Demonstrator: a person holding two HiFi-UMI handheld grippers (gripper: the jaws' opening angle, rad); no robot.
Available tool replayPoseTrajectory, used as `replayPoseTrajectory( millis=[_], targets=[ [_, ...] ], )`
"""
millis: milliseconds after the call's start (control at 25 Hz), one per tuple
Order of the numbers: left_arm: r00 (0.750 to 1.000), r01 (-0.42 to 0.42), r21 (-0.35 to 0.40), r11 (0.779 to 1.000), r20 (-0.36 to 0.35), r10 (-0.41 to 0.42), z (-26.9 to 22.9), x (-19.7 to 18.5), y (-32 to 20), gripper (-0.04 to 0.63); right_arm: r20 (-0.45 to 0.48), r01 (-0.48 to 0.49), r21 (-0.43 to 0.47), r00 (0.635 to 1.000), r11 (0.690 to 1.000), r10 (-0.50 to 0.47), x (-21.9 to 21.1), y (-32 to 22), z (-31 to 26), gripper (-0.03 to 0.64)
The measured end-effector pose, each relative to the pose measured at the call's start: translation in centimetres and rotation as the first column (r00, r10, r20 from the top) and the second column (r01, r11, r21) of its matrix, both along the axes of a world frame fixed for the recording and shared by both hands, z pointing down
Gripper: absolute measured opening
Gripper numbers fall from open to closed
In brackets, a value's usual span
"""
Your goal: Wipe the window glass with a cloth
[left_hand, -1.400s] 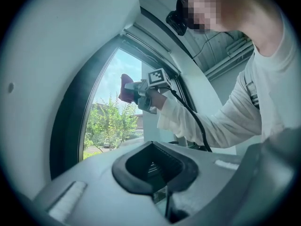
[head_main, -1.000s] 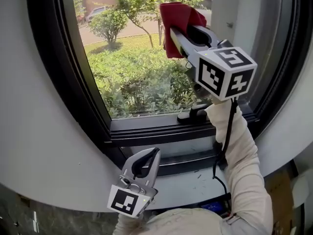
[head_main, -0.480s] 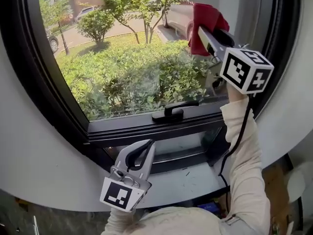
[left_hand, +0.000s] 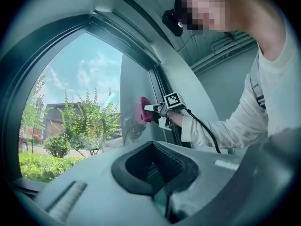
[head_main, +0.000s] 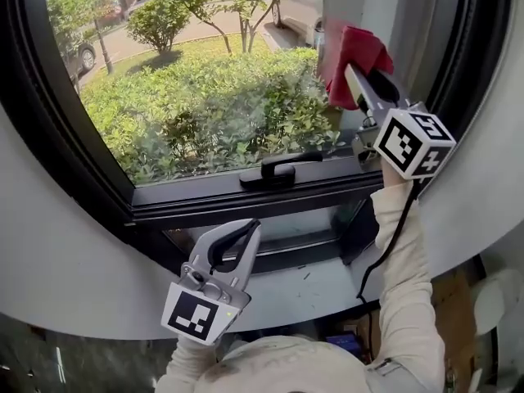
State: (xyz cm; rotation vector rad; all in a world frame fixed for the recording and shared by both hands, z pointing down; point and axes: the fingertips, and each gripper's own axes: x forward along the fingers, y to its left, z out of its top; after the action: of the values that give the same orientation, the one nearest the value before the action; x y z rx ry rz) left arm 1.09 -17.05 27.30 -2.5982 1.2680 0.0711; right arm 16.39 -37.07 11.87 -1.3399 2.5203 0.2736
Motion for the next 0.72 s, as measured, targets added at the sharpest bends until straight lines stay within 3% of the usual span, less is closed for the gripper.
replayPoseTrajectory(
  millis=[240, 720],
  targets=[
    [1.000, 0.006, -0.006, 1.000, -0.010, -0.006, 0.0, -0.5, 0.0, 0.000, -0.015, 0.014, -0.010, 1.000, 1.000, -0.015, -2.3, 0.5, 0.2, 0.114],
    [0.995, 0.096, -0.004, 0.995, -0.021, -0.096, -0.4, -6.6, 1.4, 0.000, -0.033, 0.077, 0.062, 0.997, 0.995, -0.075, -13.9, 3.0, -1.9, 0.114]
  ],
)
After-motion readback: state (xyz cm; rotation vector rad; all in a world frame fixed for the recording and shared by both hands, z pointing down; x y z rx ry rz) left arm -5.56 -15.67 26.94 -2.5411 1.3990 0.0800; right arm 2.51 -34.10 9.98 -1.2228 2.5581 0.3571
